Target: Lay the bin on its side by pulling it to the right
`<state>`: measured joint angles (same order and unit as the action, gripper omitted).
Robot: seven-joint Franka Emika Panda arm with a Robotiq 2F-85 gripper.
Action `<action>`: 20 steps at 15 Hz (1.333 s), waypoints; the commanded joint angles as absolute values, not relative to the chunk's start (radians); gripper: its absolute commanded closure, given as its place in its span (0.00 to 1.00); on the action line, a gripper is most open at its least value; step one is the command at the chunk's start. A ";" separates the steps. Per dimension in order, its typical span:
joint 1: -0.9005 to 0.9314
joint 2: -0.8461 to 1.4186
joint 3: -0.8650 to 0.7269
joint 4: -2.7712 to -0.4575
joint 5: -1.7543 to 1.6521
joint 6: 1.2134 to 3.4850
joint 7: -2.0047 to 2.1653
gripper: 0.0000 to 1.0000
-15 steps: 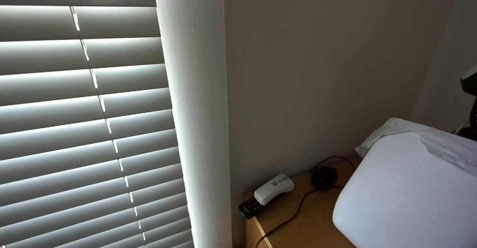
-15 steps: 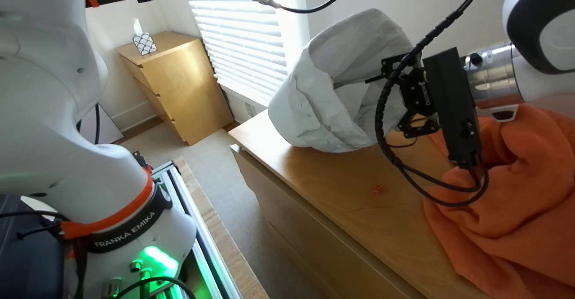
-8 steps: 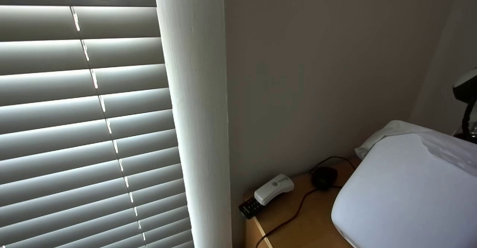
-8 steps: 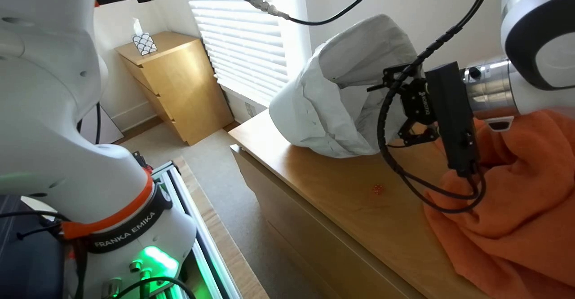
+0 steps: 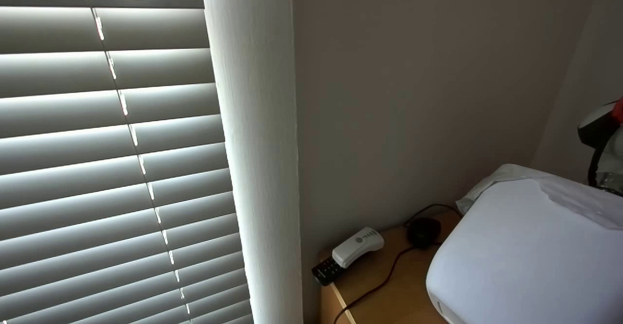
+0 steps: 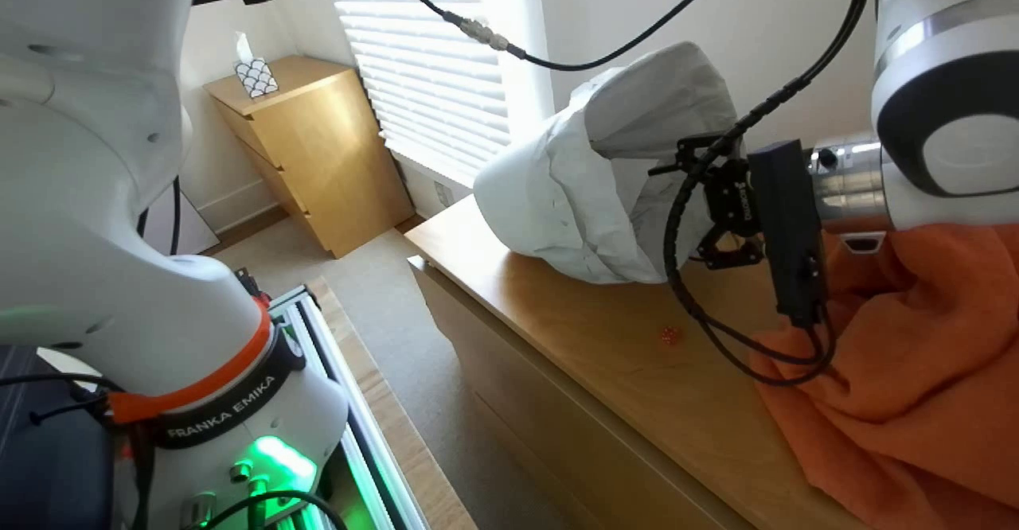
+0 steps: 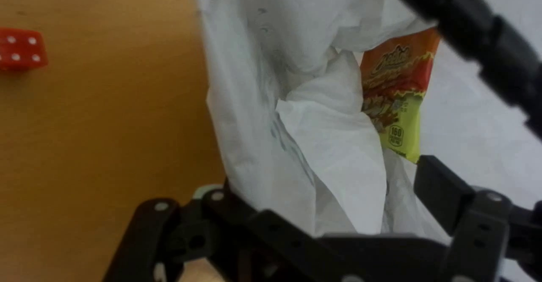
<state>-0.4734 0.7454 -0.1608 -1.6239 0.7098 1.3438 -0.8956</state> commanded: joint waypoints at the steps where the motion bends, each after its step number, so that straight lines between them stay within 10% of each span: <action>1: -0.506 0.864 -0.122 -1.532 0.756 1.293 -0.874 0.00; 20: -0.409 0.736 -0.141 -1.695 0.748 1.704 -0.751 0.00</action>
<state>-0.4319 0.8080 -0.1367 -1.6059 0.7680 1.6359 -0.7753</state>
